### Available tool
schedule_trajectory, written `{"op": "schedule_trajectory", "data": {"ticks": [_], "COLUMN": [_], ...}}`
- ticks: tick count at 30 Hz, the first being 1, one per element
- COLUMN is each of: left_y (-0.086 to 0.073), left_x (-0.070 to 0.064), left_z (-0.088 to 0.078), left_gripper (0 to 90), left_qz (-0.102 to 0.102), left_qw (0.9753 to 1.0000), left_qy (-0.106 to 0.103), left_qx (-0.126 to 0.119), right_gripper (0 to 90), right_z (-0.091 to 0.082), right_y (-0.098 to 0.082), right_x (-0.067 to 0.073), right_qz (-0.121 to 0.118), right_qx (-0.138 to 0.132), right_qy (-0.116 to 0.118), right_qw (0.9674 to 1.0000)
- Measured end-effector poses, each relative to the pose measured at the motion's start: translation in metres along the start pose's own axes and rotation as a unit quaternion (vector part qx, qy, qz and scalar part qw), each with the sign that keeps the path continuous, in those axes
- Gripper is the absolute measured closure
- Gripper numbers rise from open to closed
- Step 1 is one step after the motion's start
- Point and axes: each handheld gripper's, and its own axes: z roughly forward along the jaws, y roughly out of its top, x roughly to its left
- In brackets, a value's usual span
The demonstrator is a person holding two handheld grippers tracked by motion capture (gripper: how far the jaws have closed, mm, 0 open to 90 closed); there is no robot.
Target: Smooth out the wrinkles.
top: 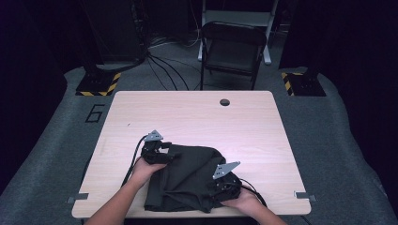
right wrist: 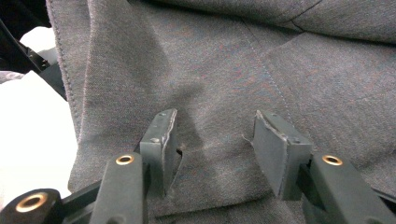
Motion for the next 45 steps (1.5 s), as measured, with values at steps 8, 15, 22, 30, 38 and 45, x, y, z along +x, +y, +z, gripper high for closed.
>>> {"op": "schedule_trajectory", "data": {"ticks": [8,15,22,30,38,45], "left_y": [0.004,0.01,0.019,0.02,0.015,0.005], "left_x": [-0.009,-0.024,-0.048,-0.079,-0.104,-0.126], "left_z": [-0.012,-0.026,-0.038,-0.041,-0.038,-0.037], "left_gripper": [51.7,76.0,82.2,82.3,76.3,67.3], "left_qz": [0.026,0.058,0.088,0.123,0.134,0.162], "left_qw": [0.9993,0.997,0.9931,0.9879,0.9835,0.9779], "left_qy": [-0.015,-0.028,-0.051,-0.074,-0.112,-0.131], "left_qx": [-0.022,-0.043,-0.059,-0.058,-0.047,-0.02], "right_gripper": [48.2,45.4,42.5,42.6,42.8,42.7], "right_z": [0.0,-0.002,-0.018,-0.051,-0.065,-0.071], "right_y": [0.0,0.003,0.008,0.006,0.003,0.011], "right_x": [0.0,0.001,-0.002,-0.019,-0.029,-0.038], "right_qz": [-0.007,-0.002,0.002,0.041,0.06,0.075], "right_qx": [0.003,0.003,-0.023,-0.081,-0.099,-0.101], "right_qy": [0.002,0.003,-0.006,-0.037,-0.066,-0.087], "right_qw": [1.0,1.0,0.9997,0.9952,0.9911,0.9883]}}
